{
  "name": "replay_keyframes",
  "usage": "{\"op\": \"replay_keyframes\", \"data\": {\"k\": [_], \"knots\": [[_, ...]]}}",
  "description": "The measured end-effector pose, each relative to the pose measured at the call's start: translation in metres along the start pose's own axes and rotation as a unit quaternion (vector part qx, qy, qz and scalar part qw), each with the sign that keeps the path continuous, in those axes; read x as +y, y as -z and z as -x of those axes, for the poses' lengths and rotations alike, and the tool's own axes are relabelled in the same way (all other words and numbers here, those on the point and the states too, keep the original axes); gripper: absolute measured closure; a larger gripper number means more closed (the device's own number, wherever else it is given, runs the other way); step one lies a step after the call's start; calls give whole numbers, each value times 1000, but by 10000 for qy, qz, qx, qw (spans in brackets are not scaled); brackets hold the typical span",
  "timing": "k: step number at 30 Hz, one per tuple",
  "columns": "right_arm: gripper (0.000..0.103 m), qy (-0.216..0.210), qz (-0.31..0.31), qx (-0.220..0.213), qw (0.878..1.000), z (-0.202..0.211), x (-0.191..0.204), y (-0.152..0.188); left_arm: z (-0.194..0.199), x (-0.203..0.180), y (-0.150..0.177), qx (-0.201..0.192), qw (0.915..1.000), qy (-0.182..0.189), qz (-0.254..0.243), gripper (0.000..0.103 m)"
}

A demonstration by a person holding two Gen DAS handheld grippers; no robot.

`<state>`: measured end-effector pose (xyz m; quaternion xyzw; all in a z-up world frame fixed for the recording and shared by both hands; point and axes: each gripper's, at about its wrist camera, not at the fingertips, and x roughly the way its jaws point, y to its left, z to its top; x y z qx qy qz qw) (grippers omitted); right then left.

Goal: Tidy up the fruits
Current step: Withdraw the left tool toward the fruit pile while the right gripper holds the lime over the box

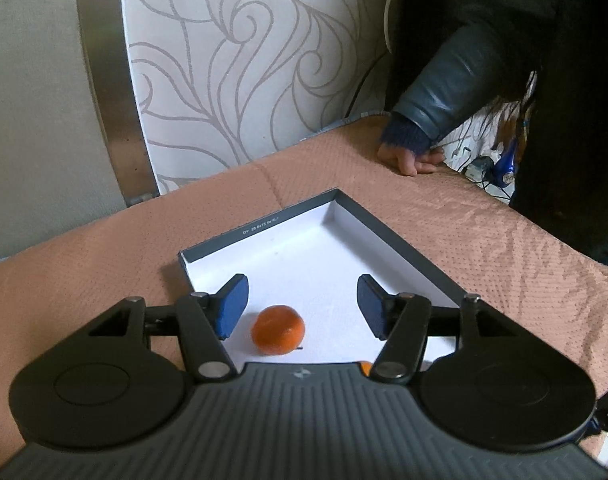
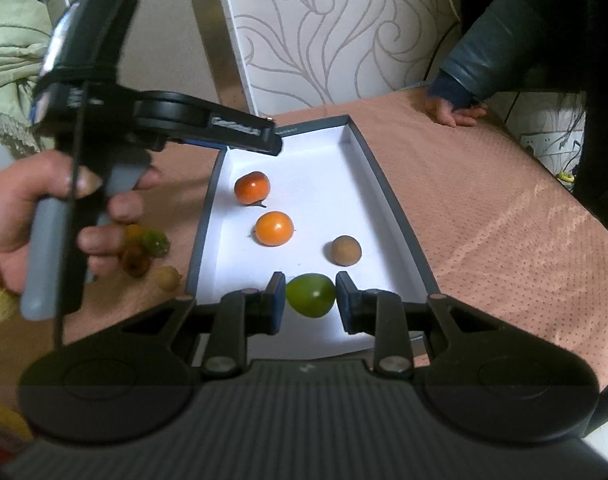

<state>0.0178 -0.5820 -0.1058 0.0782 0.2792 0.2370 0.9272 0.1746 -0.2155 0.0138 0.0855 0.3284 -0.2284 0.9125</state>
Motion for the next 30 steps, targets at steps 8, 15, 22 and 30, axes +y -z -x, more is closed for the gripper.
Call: {"op": "replay_keyframes", "data": {"k": [8, 15, 22, 30], "knots": [[73, -8, -95, 27, 10000, -6, -6, 0, 20, 3, 10, 4, 10000, -78, 39, 37], [72, -42, -111, 70, 9999, -15, -6, 1, 36, 13, 24, 29, 9998, -166, 144, 37], [72, -75, -77, 130, 9999, -27, -7, -1, 48, 27, 36, 62, 9989, -330, 332, 37], [72, -79, -52, 215, 9997, -38, -9, -1, 58, 44, 48, 108, 9971, -530, 526, 37]]}}
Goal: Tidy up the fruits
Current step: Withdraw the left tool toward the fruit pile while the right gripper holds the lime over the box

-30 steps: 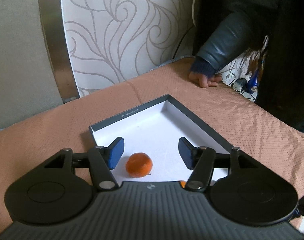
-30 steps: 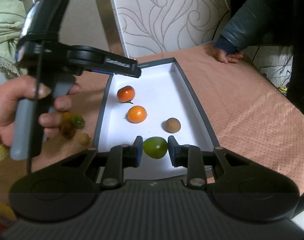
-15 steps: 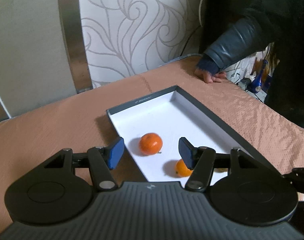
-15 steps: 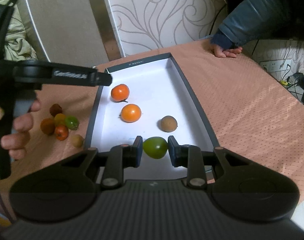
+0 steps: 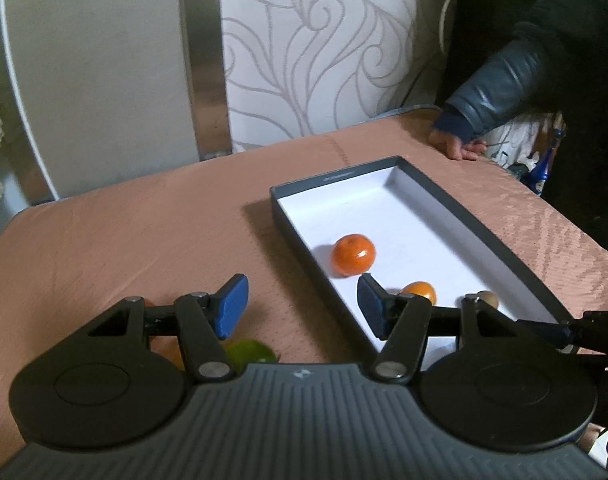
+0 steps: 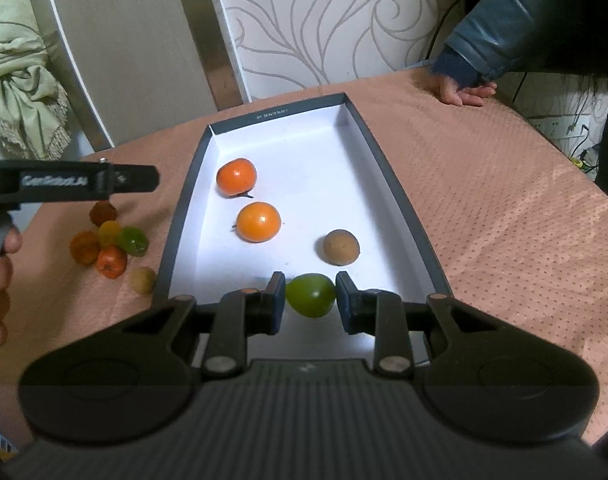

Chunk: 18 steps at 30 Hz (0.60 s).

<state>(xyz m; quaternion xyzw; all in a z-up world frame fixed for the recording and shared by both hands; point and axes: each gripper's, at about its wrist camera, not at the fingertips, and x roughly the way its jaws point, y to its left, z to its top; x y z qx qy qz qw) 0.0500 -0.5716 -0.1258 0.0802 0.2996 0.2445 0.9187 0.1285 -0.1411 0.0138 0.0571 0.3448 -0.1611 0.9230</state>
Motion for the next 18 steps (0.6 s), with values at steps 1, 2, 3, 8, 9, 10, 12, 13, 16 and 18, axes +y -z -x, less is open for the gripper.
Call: {"op": "replay_keyframes", "data": {"k": [1, 2, 3, 8, 9, 10, 12, 13, 16, 18], "knots": [[72, -9, 18, 5, 10000, -1, 0, 0, 1, 2, 1, 5, 10000, -19, 26, 37], [72, -15, 36, 10, 10000, -2, 1, 0, 1, 3, 2, 8, 10000, -47, 49, 37], [72, -21, 56, 20, 10000, -3, 1, 0, 2, 5, 2, 7, 10000, -63, 66, 37], [72, -13, 114, 33, 9999, -6, 1, 0, 7, 11, 8, 5, 9998, -112, 153, 37], [72, -5, 112, 30, 9999, -6, 0, -1, 9, 12, 9, 3, 9998, -110, 176, 37], [72, 8, 106, 30, 9999, -7, -1, -1, 10, 13, 11, 7, 9998, -110, 194, 37], [72, 32, 94, 36, 9999, -9, -3, -1, 13, 15, 15, 26, 9997, -107, 235, 37], [72, 40, 90, 47, 9999, -9, -3, -1, 15, 16, 17, 41, 9996, -106, 247, 37], [72, 30, 101, 38, 9999, -11, -4, -2, 18, 19, 23, 79, 9995, -123, 272, 37], [72, 46, 132, 30, 9999, -12, -3, -3, 21, 21, 28, 88, 9995, -155, 271, 37]]}}
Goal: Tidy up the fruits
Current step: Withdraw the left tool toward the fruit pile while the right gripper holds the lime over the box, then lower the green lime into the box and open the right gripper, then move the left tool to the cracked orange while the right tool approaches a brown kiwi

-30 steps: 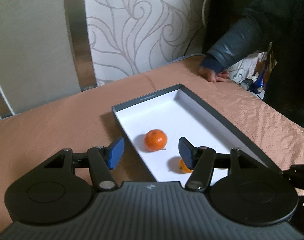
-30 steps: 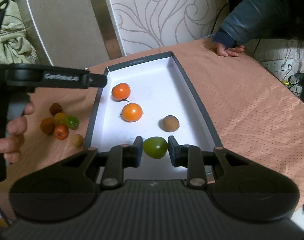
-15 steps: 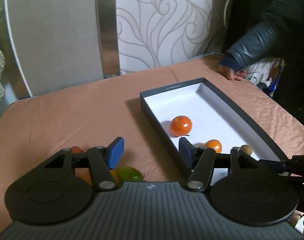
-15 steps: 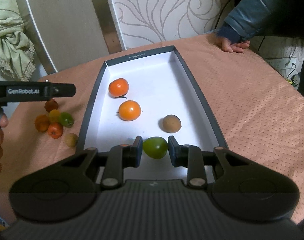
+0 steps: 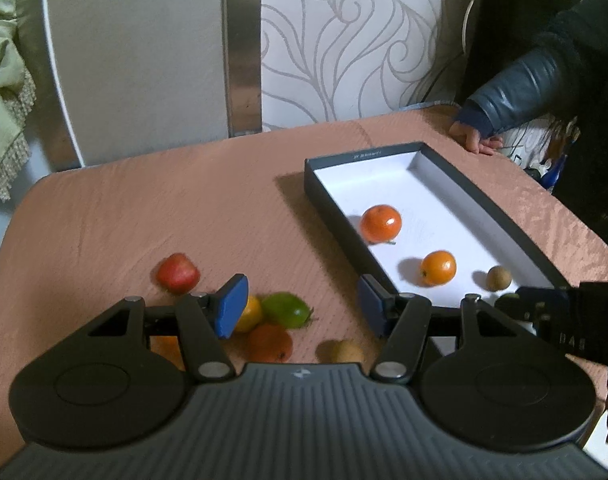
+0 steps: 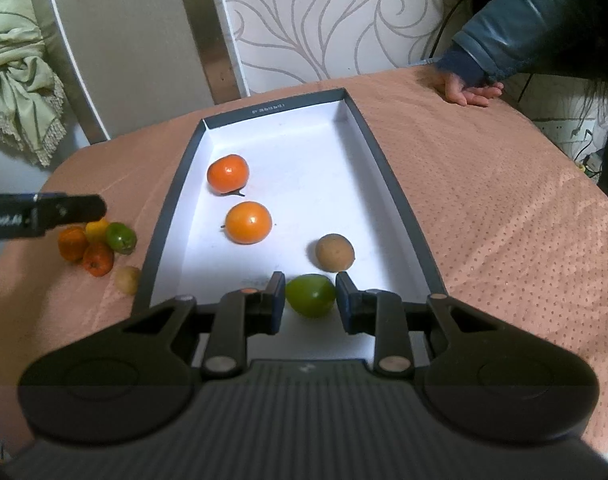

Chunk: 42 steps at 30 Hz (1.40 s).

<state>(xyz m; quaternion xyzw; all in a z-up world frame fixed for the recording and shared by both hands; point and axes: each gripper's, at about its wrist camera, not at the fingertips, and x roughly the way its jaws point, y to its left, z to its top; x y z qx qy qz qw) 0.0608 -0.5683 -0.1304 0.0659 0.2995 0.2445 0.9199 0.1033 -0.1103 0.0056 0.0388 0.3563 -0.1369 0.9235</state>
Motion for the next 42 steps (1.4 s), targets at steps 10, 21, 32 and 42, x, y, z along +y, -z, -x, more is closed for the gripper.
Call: {"op": "replay_keyframes", "data": {"k": [10, 21, 32, 42], "knots": [[71, 187, 88, -65, 9998, -1, 5, -1, 4, 22, 17, 114, 9995, -186, 218, 37], [71, 240, 284, -430, 9984, 16, 22, -7, 10, 36, 31, 186, 9990, -233, 343, 37], [71, 101, 481, -421, 9979, 26, 46, -6, 10, 45, 34, 179, 9990, -206, 367, 37], [71, -333, 1025, -396, 9934, 30, 89, -3, 7, 60, 35, 132, 9990, -223, 353, 37]]}}
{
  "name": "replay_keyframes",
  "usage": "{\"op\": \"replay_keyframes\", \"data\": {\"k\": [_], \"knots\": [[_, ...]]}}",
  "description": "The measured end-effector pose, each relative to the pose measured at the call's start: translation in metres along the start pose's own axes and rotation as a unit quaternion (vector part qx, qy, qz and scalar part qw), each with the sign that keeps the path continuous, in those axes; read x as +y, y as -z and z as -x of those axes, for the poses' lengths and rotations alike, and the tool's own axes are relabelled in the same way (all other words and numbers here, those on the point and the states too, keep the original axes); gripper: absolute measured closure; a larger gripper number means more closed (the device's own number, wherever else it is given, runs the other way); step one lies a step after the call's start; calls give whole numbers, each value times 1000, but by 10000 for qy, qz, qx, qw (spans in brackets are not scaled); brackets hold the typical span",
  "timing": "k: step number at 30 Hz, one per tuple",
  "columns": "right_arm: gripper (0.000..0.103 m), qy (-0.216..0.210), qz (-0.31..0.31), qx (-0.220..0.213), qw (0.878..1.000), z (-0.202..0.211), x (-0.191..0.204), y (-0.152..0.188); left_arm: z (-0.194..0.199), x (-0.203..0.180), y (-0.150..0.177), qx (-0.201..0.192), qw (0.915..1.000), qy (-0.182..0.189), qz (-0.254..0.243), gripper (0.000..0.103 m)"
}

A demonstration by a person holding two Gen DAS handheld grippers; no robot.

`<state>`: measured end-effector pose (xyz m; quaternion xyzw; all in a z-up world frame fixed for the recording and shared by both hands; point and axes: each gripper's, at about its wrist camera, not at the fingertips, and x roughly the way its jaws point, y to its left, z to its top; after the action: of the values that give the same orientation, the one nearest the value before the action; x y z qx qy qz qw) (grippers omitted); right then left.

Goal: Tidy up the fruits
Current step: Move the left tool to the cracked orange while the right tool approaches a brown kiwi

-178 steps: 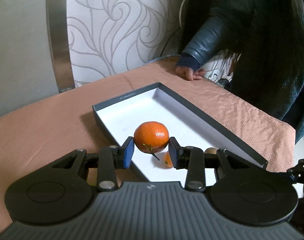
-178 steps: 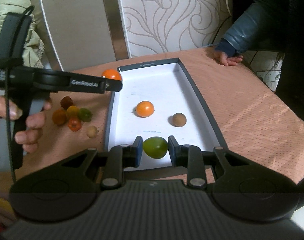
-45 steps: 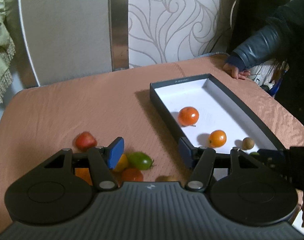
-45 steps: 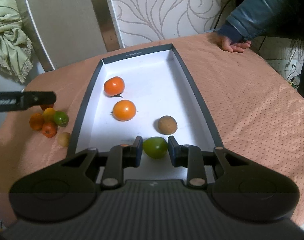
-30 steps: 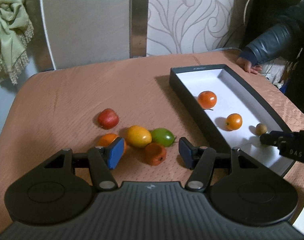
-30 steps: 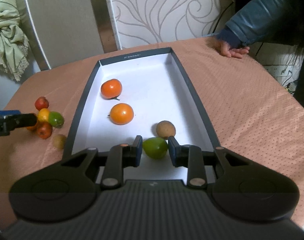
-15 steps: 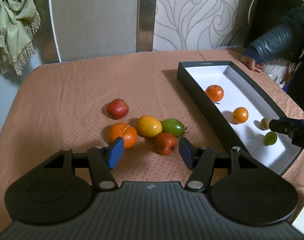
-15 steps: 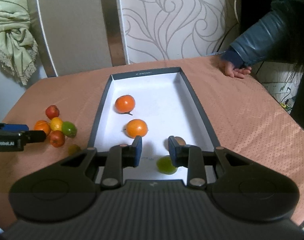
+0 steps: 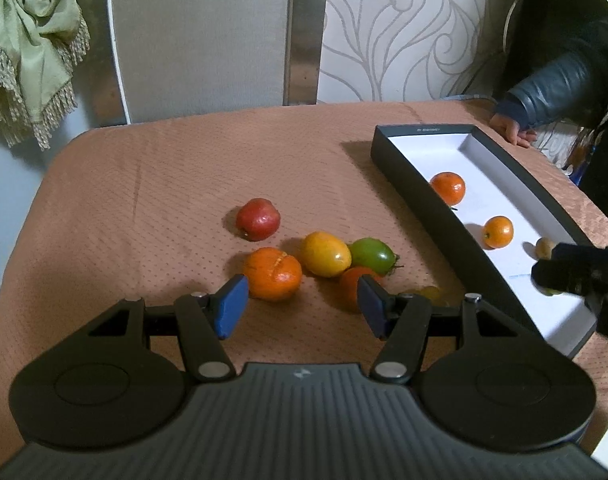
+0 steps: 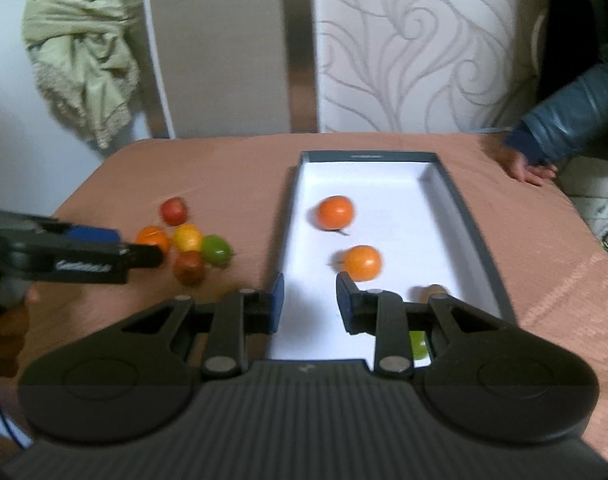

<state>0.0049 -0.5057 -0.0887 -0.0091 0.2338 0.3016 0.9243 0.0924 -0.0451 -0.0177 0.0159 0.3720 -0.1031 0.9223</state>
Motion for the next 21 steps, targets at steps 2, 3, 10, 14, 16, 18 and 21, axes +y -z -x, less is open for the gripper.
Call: {"op": "replay_keyframes", "data": {"k": [2, 3, 10, 14, 16, 18, 21], "knots": [[71, -97, 104, 43, 9999, -1, 9, 1, -2, 4, 0, -8, 10000, -6, -10, 37], [71, -147, 155, 67, 9997, -2, 13, 2, -3, 6, 0, -10, 10000, -8, -8, 37], [71, -336, 422, 239, 9983, -11, 34, 6, -11, 20, 5, 70, 10000, 24, 9, 37], [71, -327, 442, 333, 9979, -17, 38, 6, -18, 23, 5, 97, 9999, 74, -39, 37], [71, -322, 431, 385, 9978, -19, 40, 7, -22, 24, 4, 102, 9999, 102, -60, 37], [71, -309, 424, 411, 9978, -20, 40, 8, -25, 25, 4, 90, 9998, 130, -103, 37], [71, -275, 408, 445, 9978, -23, 41, 8, -31, 26, 2, 93, 9997, 163, -153, 37]]}}
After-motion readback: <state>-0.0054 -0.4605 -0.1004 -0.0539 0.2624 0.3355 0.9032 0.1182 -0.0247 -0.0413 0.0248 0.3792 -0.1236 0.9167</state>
